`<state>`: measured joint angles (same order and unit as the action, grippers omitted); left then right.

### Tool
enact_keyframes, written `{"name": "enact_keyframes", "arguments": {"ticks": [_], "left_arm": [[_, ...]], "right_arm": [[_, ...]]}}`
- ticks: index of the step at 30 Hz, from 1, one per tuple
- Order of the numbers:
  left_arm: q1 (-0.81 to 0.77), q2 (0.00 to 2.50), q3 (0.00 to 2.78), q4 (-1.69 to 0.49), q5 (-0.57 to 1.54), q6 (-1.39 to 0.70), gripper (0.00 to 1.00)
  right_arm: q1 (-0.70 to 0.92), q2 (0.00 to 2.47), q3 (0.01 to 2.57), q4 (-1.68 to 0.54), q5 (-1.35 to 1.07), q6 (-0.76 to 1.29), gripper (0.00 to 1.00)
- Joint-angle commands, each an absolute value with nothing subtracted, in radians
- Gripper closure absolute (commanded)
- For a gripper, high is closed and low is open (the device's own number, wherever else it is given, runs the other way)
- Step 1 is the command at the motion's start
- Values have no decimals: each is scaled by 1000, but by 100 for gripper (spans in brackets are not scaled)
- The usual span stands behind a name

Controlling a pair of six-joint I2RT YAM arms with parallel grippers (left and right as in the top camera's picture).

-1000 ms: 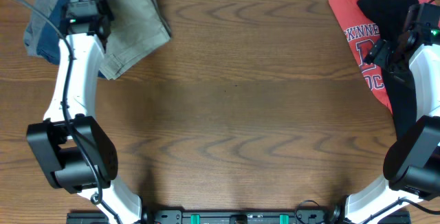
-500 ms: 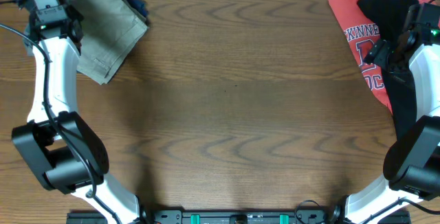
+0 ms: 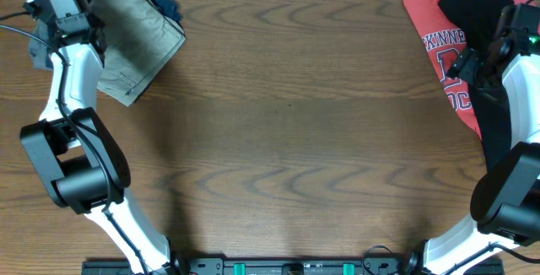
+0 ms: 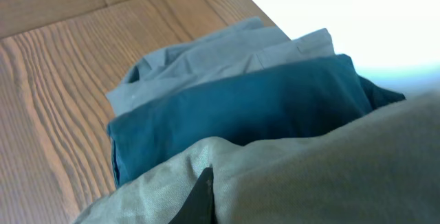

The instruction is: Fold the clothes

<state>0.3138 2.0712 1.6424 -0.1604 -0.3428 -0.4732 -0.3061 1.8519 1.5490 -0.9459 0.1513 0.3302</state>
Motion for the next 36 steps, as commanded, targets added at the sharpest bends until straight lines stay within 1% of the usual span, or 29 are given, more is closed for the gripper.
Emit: {"name": "enact_keyframes", "arguments": {"ticks": [1,2,3,5,6,12,18,19,23,29,32,36], "left_arm": [[362,2086,1666,-141,-361,-484,92],[378,2086,1666,-141,-360,-484,83],[389,2086,1666,-143,-360,-484,62],[408,2082,1666,-152,-356,-460,12],[416,2078,1666,-163,-352,-438,2],[425,2014,1667,-287,-316,-420,2],[421,1958,1666,-473,35,-421,2],[421,1959,1666,-505,58,-421,2],[422,1993,1640,-603,56,-420,2],[425,2088,1630,-699,62,-420,0],[425,2126,1630,-725,83,-421,7],[425,2168,1630,-724,138,-421,10]], "right_arm": [[-307,1857,1552,-947,161,344,1],[-307,1857,1552,-947,161,344,1],[-307,1857,1553,-947,161,344,1],[-307,1857,1552,-947,161,344,1],[-307,1857,1552,-947,161,344,1],[-307,1857,1552,-947,161,344,1],[-307,1857,1552,-947,161,344,1],[-307,1857,1552,-947,161,344,1],[-307,1857,1552,-947,161,344,1],[-307,1857,1552,-947,161,344,1],[-307,1857,1552,-947,161,344,1],[-307,1857,1553,-946,161,344,1]]}}
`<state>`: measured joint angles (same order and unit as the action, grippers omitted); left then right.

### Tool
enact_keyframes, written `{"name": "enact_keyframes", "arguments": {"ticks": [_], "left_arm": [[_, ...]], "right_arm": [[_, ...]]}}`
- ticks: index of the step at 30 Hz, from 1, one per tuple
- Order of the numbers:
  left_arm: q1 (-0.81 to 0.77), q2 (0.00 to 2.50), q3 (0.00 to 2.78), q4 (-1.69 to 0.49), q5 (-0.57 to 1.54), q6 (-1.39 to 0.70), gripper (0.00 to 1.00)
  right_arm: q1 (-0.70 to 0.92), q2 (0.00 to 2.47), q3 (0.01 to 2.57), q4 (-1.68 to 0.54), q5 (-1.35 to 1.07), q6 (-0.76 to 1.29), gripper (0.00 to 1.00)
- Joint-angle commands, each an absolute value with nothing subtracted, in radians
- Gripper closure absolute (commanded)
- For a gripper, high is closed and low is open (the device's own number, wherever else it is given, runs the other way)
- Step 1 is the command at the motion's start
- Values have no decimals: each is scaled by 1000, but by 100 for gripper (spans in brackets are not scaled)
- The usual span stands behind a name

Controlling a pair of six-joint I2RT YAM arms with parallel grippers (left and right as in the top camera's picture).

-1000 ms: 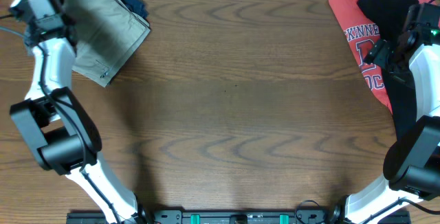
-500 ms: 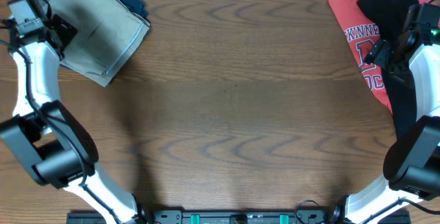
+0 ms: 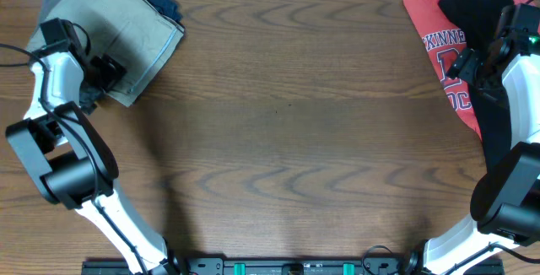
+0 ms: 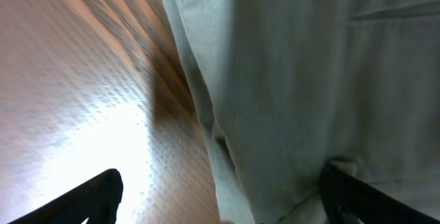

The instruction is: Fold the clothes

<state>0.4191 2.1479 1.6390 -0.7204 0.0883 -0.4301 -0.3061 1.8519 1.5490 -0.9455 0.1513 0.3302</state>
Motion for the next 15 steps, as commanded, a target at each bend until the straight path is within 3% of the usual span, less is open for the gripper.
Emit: {"name": "enact_keyframes", "arguments": {"ticks": [1,6,11,15], "left_arm": [[425,2175,1629,-723,147,-421,12],[421,2204,1629,-697,150,-420,20],[418,2207,1629,-640,179,-420,62],[418,2207,1629,-577,275,-421,86]], "right_arm": [[-307,1857,1552,-947,161,344,1],[-307,1857,1553,-947,161,344,1],[-307,1857,1552,-947,161,344,1],[-307,1857,1552,-947,161,344,1]]}}
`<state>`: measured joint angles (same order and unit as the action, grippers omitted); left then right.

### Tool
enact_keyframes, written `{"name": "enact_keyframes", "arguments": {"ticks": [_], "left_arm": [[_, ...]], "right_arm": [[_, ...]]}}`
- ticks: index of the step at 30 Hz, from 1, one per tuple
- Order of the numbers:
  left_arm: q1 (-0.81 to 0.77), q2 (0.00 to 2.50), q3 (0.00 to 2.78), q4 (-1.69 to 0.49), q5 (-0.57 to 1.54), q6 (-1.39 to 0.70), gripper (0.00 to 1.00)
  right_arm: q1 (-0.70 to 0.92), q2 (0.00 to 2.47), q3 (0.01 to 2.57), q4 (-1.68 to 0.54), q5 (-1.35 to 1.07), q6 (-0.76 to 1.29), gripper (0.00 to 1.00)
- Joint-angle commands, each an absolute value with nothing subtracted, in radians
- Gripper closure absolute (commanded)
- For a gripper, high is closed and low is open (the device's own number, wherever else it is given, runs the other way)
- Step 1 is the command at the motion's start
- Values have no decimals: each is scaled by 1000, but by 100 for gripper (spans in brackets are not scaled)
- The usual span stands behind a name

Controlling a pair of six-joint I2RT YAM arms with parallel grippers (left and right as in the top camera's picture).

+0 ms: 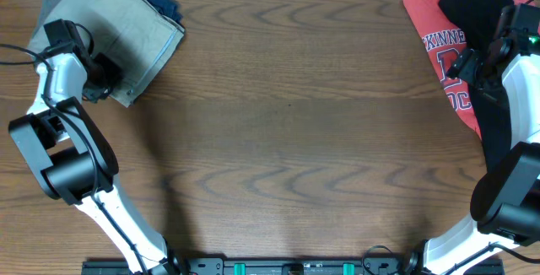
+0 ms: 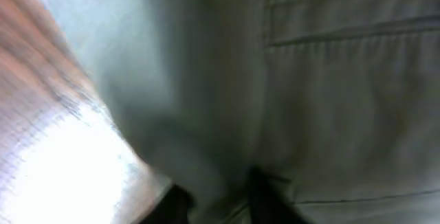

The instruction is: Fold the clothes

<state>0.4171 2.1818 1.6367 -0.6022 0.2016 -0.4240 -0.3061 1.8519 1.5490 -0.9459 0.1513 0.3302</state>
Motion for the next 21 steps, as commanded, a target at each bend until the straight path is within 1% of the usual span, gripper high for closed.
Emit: {"name": "enact_keyframes", "arguments": {"ticks": [1,2,7,12,17,18,19,20,21], "left_arm": [[418,2207,1629,-558,297,-421,90],[418,2207,1629,-541,313,-424,94],[418,2207,1629,-480,358,-474,94],[418,2207,1629,-393,461,-523,94],[418,2207,1632,-356,464,-561,94],[418,2207,1632,-360,464,-558,83],[418,2207,1633,-371,464,-551,55],[419,2205,1633,-389,464,-539,42],[421,2204,1634,-406,463,-526,38]], "right_arm": [[-307,1857,1552,-947,161,344,1],[-307,1857,1552,-947,161,344,1],[-307,1857,1552,-947,161,344,1],[-307,1857,1553,-947,161,344,1],[-307,1857,1552,-947,161,344,1],[-307,1857,1552,-947,161,344,1],[-307,1857,1552,-947,161,344,1],[-307,1857,1552,-947,161,344,1],[-307,1857,1552,-947,161,344,1]]}}
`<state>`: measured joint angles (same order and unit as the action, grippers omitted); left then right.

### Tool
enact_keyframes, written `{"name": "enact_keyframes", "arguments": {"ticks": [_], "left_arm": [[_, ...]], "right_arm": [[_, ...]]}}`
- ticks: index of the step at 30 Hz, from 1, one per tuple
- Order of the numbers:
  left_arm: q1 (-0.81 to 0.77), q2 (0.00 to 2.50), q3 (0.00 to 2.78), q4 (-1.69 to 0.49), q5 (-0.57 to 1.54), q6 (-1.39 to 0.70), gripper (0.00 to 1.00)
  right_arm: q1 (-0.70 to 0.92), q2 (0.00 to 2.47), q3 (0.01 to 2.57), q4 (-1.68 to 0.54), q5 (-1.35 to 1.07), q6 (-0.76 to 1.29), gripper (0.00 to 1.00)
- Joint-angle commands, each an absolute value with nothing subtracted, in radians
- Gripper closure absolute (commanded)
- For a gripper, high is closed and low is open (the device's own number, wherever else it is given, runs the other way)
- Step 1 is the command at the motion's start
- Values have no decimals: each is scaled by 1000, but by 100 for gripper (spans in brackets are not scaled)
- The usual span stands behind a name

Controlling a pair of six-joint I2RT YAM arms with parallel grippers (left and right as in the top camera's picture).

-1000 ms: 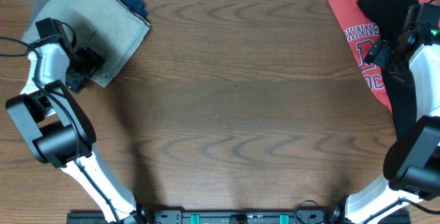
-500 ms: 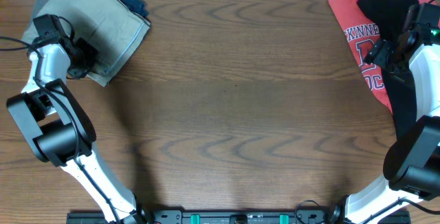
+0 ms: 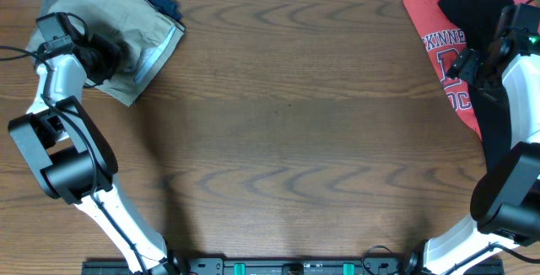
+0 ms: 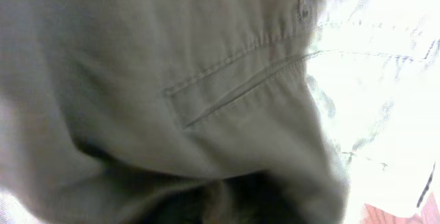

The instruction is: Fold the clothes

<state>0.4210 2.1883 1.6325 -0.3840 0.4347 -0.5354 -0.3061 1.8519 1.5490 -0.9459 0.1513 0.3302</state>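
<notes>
Khaki trousers (image 3: 139,22) lie in a heap at the table's far left corner, with a paler strip showing along their right edge. My left gripper (image 3: 105,56) is pressed into their left side. In the left wrist view khaki cloth (image 4: 172,59) with a pocket seam fills the frame. It bunches over the dark jaws of the left gripper (image 4: 234,207), which look shut on it. At the far right a red printed T-shirt (image 3: 434,22) lies under a black garment (image 3: 472,5). My right gripper (image 3: 467,64) hovers over both, its jaws unclear.
A dark blue garment (image 3: 167,7) pokes out from under the trousers at the back edge. The brown wooden table (image 3: 287,140) stretches between the two heaps. Both heaps sit close to the table's far edge.
My left gripper has moved a little up and right, deeper into the khaki trousers, and cloth now covers its jaws. The right arm is unchanged.
First my left gripper was at the far corner, looking at the blue and grey garments under the khaki trousers. Then it stood open at the trousers' lower left edge. Its fingers then came close together on the cloth, and now it is buried in it.
</notes>
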Motion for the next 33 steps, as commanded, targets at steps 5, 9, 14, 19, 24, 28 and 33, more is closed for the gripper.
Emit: {"name": "enact_keyframes", "arguments": {"ticks": [5,9,14,19,24,28,33], "left_arm": [[453,2168,1634,-494,460,-497,32],[483,2108,1634,-546,455,-486,32],[496,2027,1634,-645,258,-483,27],[496,2052,1626,-696,212,-479,6],[496,2141,1620,-703,218,-469,5],[496,2201,1620,-694,220,-440,5],[494,2226,1620,-645,253,-411,5]], "right_arm": [[-307,1857,1552,-947,161,344,1],[-307,1857,1552,-947,161,344,1],[-307,1857,1552,-946,161,344,1],[-307,1857,1552,-947,161,344,1],[-307,1857,1552,-947,161,344,1],[-307,1857,1553,-947,161,344,1],[-307,1857,1552,-947,161,344,1]]}}
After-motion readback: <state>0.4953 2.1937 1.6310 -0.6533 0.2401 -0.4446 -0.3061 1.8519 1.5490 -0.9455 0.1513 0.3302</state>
